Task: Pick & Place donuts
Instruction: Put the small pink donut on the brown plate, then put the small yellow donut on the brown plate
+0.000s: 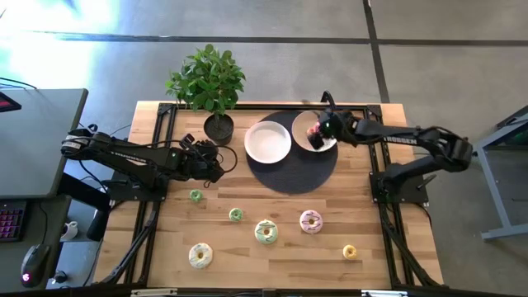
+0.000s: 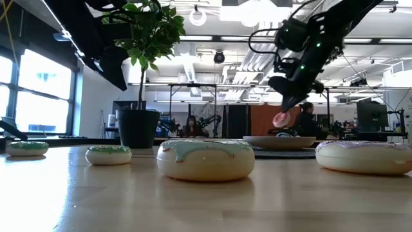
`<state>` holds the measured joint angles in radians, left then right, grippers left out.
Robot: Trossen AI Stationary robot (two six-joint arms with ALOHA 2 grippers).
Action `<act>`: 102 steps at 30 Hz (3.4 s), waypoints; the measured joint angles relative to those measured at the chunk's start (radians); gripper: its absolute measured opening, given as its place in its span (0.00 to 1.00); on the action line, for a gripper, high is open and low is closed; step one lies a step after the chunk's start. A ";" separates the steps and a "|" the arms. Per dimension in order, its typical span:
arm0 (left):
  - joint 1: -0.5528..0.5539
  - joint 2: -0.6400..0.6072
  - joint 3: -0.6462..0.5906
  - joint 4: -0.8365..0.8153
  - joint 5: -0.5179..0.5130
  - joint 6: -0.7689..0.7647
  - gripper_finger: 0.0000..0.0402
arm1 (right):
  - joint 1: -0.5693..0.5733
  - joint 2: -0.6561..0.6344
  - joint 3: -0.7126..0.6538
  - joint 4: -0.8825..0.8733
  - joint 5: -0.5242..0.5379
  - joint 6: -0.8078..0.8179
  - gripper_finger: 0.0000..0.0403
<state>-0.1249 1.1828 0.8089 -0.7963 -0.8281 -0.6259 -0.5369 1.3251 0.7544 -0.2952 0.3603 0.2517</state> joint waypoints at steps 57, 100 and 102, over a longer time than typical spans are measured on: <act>0.000 0.000 0.000 0.033 0.008 0.000 0.42 | -0.258 0.208 0.040 0.239 -0.263 -0.129 0.30; 0.000 0.118 0.000 0.160 0.366 0.177 0.42 | 1.121 0.087 0.066 -0.474 -0.652 0.887 0.33; 0.000 0.118 0.000 0.168 0.365 0.177 0.42 | 1.165 0.087 0.066 -0.473 -0.618 0.945 0.33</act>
<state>-0.1246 1.3010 0.8093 -0.6287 -0.4628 -0.4492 0.6283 1.4117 0.8207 -0.7677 -0.2580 1.1963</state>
